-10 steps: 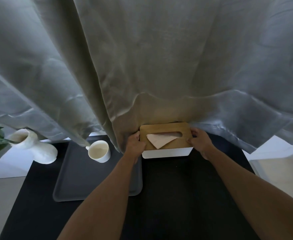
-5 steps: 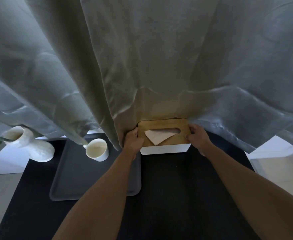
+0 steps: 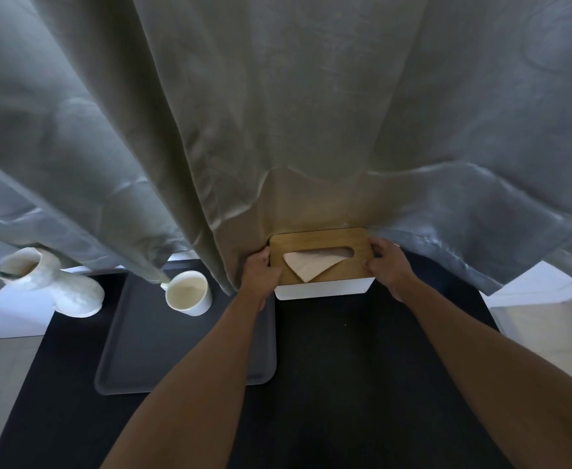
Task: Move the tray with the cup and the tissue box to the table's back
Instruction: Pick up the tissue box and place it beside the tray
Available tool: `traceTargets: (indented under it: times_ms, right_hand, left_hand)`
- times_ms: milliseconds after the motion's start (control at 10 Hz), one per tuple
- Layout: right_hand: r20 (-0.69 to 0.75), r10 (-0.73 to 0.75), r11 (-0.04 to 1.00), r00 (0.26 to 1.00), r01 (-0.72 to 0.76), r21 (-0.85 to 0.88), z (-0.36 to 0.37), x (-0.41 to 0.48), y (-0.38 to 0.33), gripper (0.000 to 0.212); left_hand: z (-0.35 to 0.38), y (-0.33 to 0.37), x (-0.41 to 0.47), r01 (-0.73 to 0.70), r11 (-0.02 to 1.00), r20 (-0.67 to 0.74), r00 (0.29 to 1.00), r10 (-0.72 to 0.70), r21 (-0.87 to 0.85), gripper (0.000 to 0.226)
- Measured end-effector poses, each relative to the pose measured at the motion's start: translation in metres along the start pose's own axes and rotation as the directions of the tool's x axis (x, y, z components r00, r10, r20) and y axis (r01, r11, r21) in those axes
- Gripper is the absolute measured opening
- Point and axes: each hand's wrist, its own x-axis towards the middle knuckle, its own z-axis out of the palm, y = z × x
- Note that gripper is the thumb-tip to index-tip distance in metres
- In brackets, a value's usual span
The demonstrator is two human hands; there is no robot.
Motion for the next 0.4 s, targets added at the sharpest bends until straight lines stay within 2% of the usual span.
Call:
traceTargets:
  times_ms: [200, 300, 400]
  right_hand:
    - [0.003, -0.002, 1.0, 1.0, 0.002, -0.017, -0.001, -0.003, -0.004, 0.053]
    - [0.033, 0.023, 0.999, 0.999, -0.021, -0.048, -0.002, -0.006, -0.006, 0.061]
    - [0.013, 0.005, 0.999, 1.0, -0.004, -0.052, -0.006, -0.015, -0.007, 0.066]
  left_hand:
    - [-0.002, 0.0, -0.002, -0.013, 1.0, 0.03, 0.999, 0.012, 0.007, 0.06]
    - [-0.003, 0.006, -0.006, 0.009, 1.0, 0.041, 0.999, -0.009, 0.004, 0.05]
    - [-0.015, 0.0, -0.023, 0.029, 0.995, -0.041, 0.999, -0.025, 0.1, 0.021]
